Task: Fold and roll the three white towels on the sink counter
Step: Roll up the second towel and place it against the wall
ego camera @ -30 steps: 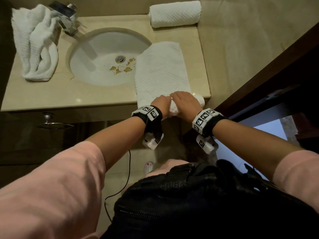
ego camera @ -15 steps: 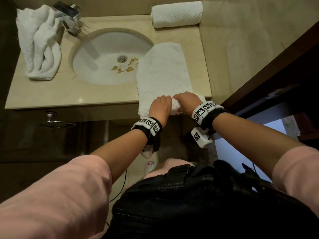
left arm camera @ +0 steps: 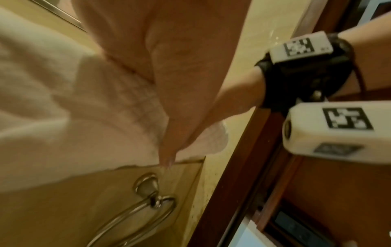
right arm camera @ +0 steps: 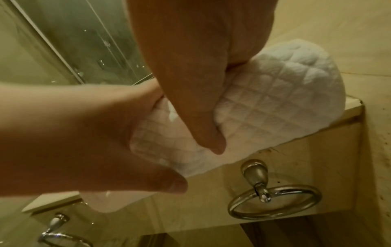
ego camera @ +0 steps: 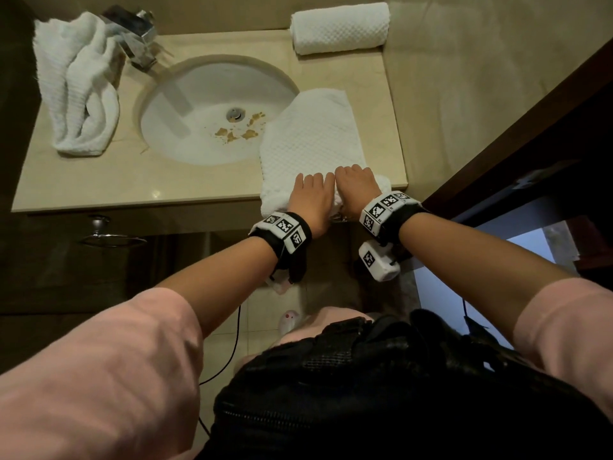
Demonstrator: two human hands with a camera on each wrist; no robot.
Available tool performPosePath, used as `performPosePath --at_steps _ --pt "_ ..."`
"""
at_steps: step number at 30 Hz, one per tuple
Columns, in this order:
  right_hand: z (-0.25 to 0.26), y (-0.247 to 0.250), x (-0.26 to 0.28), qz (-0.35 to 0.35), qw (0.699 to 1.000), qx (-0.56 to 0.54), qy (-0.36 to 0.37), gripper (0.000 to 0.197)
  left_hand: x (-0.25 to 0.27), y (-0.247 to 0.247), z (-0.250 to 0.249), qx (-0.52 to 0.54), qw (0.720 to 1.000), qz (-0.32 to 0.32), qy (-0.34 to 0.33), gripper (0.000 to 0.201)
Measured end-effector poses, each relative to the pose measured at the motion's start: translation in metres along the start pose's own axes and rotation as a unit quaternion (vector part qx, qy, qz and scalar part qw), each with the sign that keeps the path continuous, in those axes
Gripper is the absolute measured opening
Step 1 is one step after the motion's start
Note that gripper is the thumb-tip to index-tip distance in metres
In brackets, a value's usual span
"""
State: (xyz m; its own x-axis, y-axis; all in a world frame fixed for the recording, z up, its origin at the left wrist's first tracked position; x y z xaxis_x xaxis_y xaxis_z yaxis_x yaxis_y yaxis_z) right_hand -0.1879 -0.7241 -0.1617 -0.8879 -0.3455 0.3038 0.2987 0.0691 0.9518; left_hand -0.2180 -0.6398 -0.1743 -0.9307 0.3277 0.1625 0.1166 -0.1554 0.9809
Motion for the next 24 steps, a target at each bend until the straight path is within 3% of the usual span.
performPosePath --at_steps 5,9,13,17,20,24 --pt "0.000 0.000 0.000 -0.009 1.000 -0.012 0.014 0.054 -0.003 0.003 0.003 0.004 1.000 -0.001 -0.014 0.058" --pt "0.002 0.007 0.010 -0.080 0.996 -0.015 0.033 0.052 -0.010 0.018 0.015 0.083 0.997 -0.006 0.002 0.070" --pt "-0.003 0.006 0.012 -0.130 0.991 0.003 0.041 0.051 -0.022 0.027 0.025 0.117 0.990 0.083 -0.019 0.063" --pt "-0.003 0.007 0.009 -0.082 0.996 -0.018 0.023 0.047 -0.024 0.031 0.029 0.122 0.980 0.158 -0.027 0.064" --pt "-0.003 0.006 0.004 -0.043 0.998 -0.049 -0.010 0.047 -0.017 0.025 0.022 0.070 0.993 0.084 -0.031 0.075" --pt "-0.006 0.006 -0.004 0.009 0.997 -0.078 -0.027 0.049 -0.004 0.012 0.021 -0.050 0.999 0.011 -0.014 0.068"
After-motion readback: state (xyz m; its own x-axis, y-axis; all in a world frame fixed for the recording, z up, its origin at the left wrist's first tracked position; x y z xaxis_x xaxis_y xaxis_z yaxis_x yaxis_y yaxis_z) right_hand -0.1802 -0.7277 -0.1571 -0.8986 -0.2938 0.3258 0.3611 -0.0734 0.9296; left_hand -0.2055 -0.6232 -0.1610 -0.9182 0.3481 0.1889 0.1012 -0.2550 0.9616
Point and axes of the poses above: each hand's wrist, its own x-axis away from the middle knuckle, its own y-axis out of the back of the hand, z = x × y, the point moved 5 cm from there along -x, towards the middle knuckle, and after that the axes turned 5 degrees about -x, right-handed, at the moved point
